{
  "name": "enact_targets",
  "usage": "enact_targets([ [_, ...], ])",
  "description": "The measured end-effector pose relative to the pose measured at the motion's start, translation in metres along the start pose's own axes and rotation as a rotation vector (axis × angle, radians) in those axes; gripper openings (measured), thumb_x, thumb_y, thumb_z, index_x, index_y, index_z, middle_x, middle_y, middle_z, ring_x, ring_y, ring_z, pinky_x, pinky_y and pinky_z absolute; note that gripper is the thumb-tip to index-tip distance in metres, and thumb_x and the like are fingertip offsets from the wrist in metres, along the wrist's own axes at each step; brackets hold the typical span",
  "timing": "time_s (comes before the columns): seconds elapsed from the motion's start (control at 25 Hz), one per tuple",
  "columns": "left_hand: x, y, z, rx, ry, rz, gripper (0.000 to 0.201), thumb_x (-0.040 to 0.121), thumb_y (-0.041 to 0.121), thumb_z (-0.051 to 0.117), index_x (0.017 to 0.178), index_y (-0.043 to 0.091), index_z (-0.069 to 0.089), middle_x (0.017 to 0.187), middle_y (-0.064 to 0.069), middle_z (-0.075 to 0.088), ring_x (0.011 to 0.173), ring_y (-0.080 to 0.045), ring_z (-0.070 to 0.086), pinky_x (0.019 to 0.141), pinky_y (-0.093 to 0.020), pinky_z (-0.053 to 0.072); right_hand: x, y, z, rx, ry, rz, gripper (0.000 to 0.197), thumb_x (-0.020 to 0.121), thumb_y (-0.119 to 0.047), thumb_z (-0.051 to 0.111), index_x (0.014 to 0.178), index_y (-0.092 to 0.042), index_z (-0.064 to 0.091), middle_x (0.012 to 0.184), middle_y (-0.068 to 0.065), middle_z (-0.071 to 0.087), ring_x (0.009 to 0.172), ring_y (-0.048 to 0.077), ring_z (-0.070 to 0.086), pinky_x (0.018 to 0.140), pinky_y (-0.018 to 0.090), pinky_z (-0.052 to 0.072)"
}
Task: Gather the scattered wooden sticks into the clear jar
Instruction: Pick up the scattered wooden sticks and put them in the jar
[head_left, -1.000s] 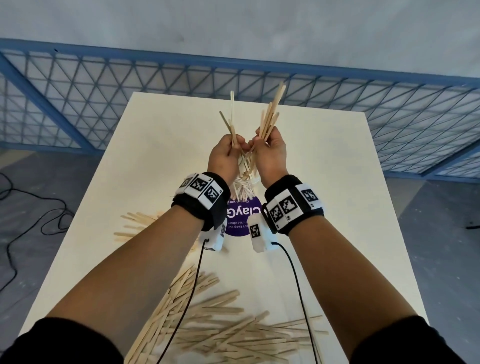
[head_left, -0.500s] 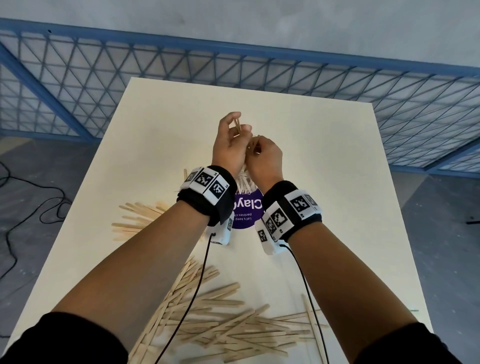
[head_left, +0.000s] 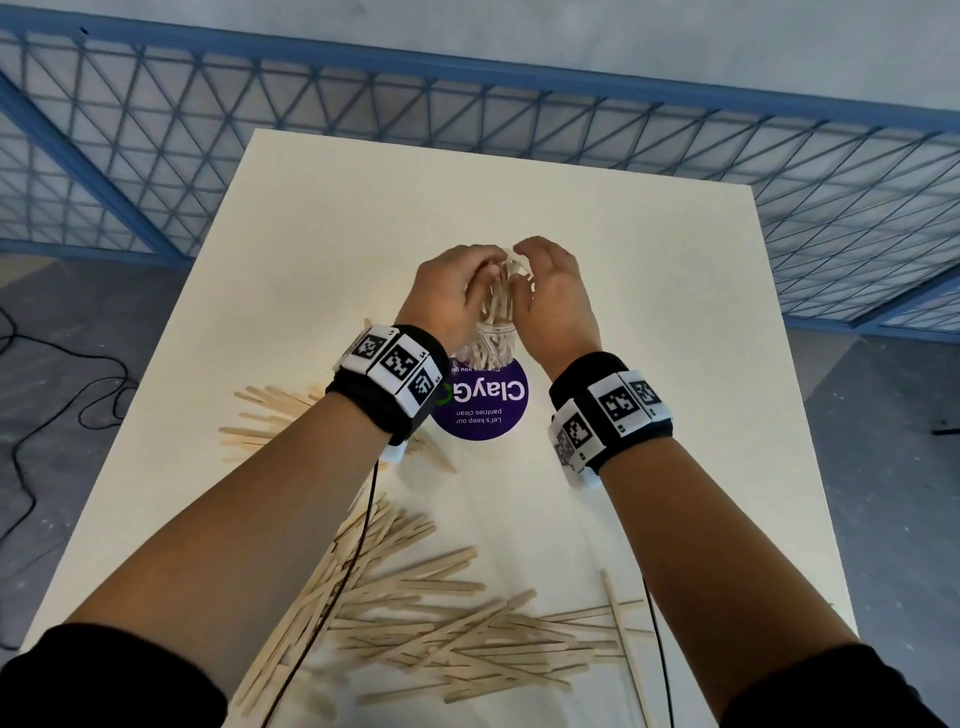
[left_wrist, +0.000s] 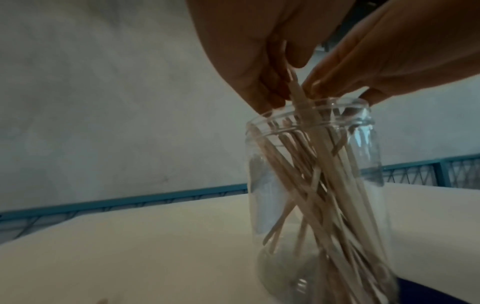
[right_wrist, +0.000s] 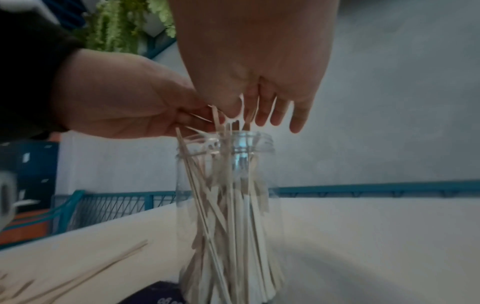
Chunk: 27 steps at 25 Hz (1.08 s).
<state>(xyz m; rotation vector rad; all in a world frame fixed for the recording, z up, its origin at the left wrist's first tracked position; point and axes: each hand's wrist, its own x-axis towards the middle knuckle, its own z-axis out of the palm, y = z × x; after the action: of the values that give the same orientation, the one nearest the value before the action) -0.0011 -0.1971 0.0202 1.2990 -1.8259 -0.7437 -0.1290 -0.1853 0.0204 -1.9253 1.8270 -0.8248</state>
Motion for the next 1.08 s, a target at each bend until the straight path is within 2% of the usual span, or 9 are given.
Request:
enact_targets([
  [0.12, -0.005, -0.002, 0.000, -0.031, 0.055, -0.079, 0.020, 0.089, 0.006, 0.057, 0.103, 0.004, 0.071, 0.098, -0.013, 0.073, 0.083, -0.014, 0.063, 0.076, -0.003, 0.044, -0.001, 0.004, 0.003, 0.061, -0.143, -0.007, 0.051, 0.092, -0.017, 0.048, 0.139, -0.002, 0.035, 0.146, 0.014, 0.037, 0.137, 0.024, 0.033, 0.114, 0.030, 0.029],
  [0.36, 0.015, 0.001, 0.004, 0.336, -0.197, -0.048, 0.040, 0.091, 0.035, 0.039, 0.118, 0.020, 0.064, 0.107, -0.013, 0.068, 0.105, -0.032, 0.056, 0.092, -0.039, 0.045, 0.022, 0.010, 0.008, 0.037, -0.101, 0.013, 0.034, 0.092, -0.005, 0.044, 0.125, 0.002, 0.053, 0.131, 0.019, 0.051, 0.118, 0.029, 0.052, 0.097, 0.020, 0.036],
  [0.44, 0.011, 0.000, 0.003, 0.361, -0.123, -0.021, 0.053, 0.088, 0.046, 0.033, 0.121, 0.017, 0.061, 0.119, -0.010, 0.061, 0.111, -0.030, 0.051, 0.094, -0.040, 0.042, 0.028, 0.017, 0.009, 0.051, -0.068, 0.026, 0.030, 0.091, -0.003, 0.046, 0.118, 0.002, 0.058, 0.122, 0.020, 0.056, 0.107, 0.030, 0.058, 0.088, 0.019, 0.040],
  [0.56, -0.011, -0.016, 0.000, 0.261, 0.101, -0.035, 0.051, 0.078, 0.041, 0.045, 0.116, 0.009, 0.059, 0.111, -0.016, 0.055, 0.100, -0.027, 0.054, 0.088, -0.039, 0.044, 0.030, 0.024, 0.011, 0.087, -0.019, 0.048, 0.026, 0.090, -0.002, 0.049, 0.111, 0.002, 0.063, 0.114, 0.019, 0.059, 0.095, 0.030, 0.062, 0.079, 0.017, 0.041],
  [0.72, -0.030, -0.030, 0.007, 0.138, 0.178, -0.015, 0.018, 0.083, 0.014, 0.058, 0.093, 0.003, 0.069, 0.089, -0.015, 0.064, 0.073, -0.017, 0.057, 0.073, -0.023, 0.050, 0.030, 0.027, 0.010, 0.123, 0.012, 0.021, 0.028, 0.087, 0.000, 0.051, 0.112, -0.001, 0.064, 0.112, 0.018, 0.061, 0.092, 0.026, 0.062, 0.077, 0.011, 0.038],
  [0.8, -0.023, -0.024, 0.007, 0.098, 0.209, -0.042, 0.015, 0.085, 0.010, 0.060, 0.091, 0.001, 0.071, 0.088, -0.015, 0.068, 0.072, -0.013, 0.057, 0.070, -0.003, 0.042, 0.031, 0.027, 0.009, 0.138, 0.032, -0.002, 0.029, 0.086, 0.003, 0.049, 0.110, 0.000, 0.065, 0.109, 0.020, 0.063, 0.092, 0.027, 0.063, 0.077, 0.008, 0.037],
  [0.88, -0.009, -0.014, 0.005, 0.069, 0.231, -0.090, 0.017, 0.086, 0.012, 0.061, 0.095, 0.001, 0.070, 0.089, -0.012, 0.069, 0.074, -0.010, 0.055, 0.069, 0.003, 0.038, 0.031, 0.027, 0.008, 0.143, 0.045, -0.007, 0.028, 0.086, 0.003, 0.050, 0.108, 0.001, 0.067, 0.106, 0.021, 0.064, 0.091, 0.029, 0.064, 0.077, 0.008, 0.037],
  [0.96, 0.004, -0.005, 0.004, 0.082, 0.194, -0.174, 0.016, 0.087, 0.013, 0.061, 0.098, 0.003, 0.067, 0.088, -0.006, 0.069, 0.074, -0.011, 0.057, 0.067, 0.000, 0.039, 0.031, 0.028, 0.006, 0.130, 0.035, -0.017, 0.027, 0.085, 0.001, 0.052, 0.107, 0.000, 0.067, 0.106, 0.021, 0.065, 0.089, 0.029, 0.065, 0.077, 0.010, 0.038],
  [1.08, 0.016, 0.002, 0.006, 0.240, 0.034, -0.195, 0.022, 0.084, 0.012, 0.060, 0.103, 0.014, 0.071, 0.100, -0.008, 0.071, 0.093, -0.023, 0.064, 0.086, -0.027, 0.049, 0.031, 0.027, 0.002, 0.111, -0.029, -0.035, 0.029, 0.083, -0.001, 0.054, 0.110, -0.001, 0.066, 0.109, 0.020, 0.064, 0.091, 0.028, 0.064, 0.079, 0.013, 0.041],
])
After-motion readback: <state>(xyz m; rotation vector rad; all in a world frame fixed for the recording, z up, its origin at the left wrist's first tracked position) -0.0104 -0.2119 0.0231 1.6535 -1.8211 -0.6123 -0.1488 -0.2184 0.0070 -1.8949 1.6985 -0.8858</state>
